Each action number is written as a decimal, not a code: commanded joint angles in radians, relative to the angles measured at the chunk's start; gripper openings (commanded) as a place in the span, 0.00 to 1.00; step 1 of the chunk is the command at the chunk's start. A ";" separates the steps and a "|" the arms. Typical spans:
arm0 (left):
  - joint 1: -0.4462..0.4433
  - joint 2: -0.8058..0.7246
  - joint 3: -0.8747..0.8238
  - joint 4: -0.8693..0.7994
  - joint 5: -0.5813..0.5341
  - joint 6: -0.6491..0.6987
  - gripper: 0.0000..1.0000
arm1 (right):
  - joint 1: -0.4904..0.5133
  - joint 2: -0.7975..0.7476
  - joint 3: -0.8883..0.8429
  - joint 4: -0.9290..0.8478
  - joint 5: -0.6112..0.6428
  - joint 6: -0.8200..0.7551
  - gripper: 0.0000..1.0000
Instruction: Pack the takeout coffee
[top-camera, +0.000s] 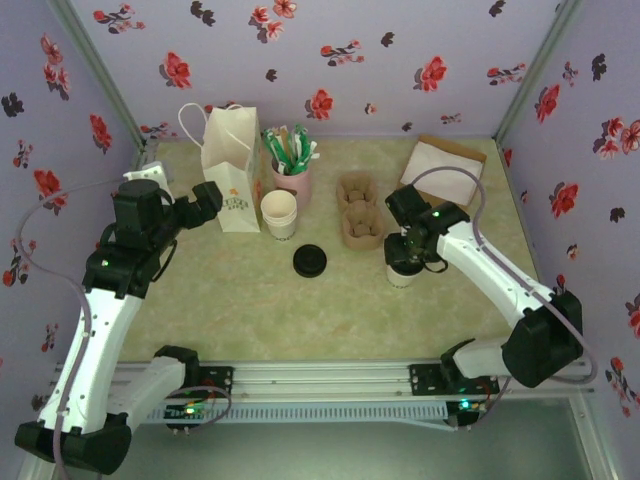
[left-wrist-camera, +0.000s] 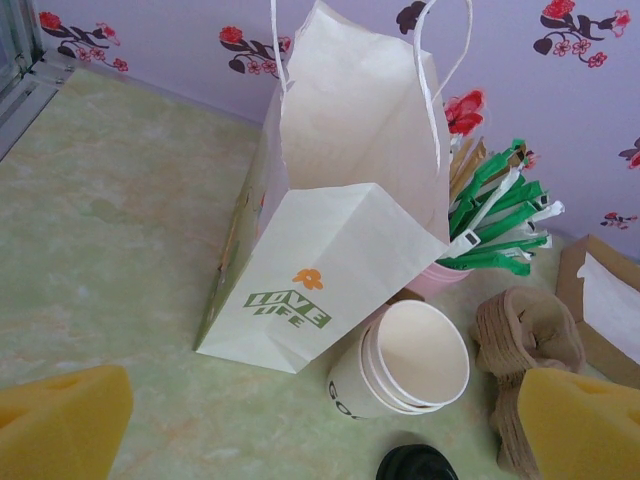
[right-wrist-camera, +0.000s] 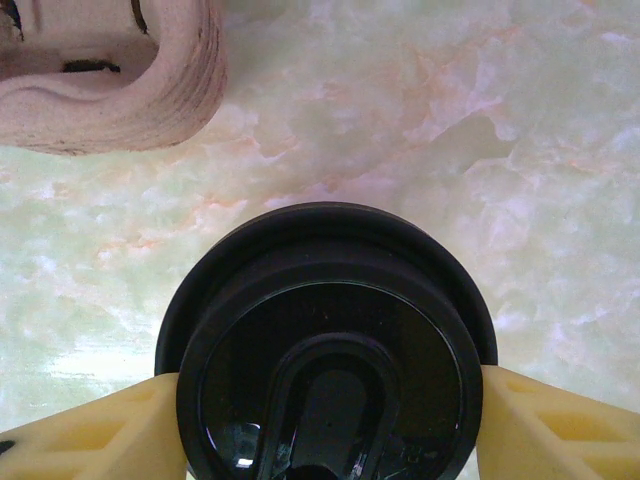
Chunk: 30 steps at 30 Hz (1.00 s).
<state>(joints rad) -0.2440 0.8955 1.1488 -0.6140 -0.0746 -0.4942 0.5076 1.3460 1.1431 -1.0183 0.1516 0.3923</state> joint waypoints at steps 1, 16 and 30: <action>0.009 -0.002 -0.004 0.009 0.009 0.000 1.00 | -0.007 0.009 -0.020 0.012 -0.008 -0.014 0.67; 0.011 0.001 -0.004 0.009 0.011 -0.002 1.00 | -0.008 0.000 -0.037 0.014 -0.015 0.004 0.66; 0.010 0.000 -0.005 0.010 0.011 -0.001 1.00 | -0.004 -0.022 0.008 -0.017 -0.015 0.008 0.65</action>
<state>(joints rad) -0.2420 0.8955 1.1488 -0.6140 -0.0742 -0.4942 0.5056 1.3464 1.1244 -1.0042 0.1371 0.3931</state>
